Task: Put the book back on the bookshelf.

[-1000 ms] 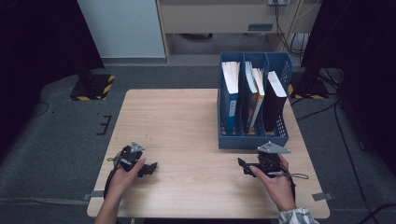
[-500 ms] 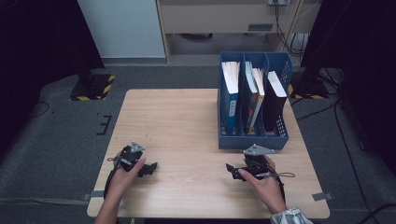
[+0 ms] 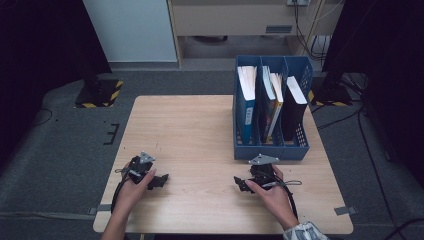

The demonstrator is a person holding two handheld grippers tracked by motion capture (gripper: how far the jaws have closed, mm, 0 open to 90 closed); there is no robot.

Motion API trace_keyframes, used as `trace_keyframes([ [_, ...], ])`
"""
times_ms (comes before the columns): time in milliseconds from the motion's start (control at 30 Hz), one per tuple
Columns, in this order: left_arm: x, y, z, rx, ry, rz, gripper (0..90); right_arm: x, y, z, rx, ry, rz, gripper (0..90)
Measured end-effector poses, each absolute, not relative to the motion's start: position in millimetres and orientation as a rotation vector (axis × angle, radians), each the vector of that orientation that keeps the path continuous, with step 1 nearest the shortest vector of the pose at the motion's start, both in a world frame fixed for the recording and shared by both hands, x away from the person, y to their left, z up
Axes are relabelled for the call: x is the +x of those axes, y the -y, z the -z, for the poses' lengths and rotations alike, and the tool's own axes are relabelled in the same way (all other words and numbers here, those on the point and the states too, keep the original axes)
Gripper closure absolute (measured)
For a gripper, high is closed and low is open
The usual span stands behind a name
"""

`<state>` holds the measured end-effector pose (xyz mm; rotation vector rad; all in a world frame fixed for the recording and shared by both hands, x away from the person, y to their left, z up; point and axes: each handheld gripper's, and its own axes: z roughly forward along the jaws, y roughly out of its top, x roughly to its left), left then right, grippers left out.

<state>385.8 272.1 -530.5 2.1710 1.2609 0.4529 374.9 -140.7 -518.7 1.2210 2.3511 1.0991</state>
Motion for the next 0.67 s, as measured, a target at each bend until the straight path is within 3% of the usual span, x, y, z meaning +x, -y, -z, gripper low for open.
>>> trace_keyframes([
  [667,385.6,-271.7,530.5,2.172,-1.257,-0.451,0.0,376.8,116.4,538.9,1.221,-2.313,-0.970,4.2],
])
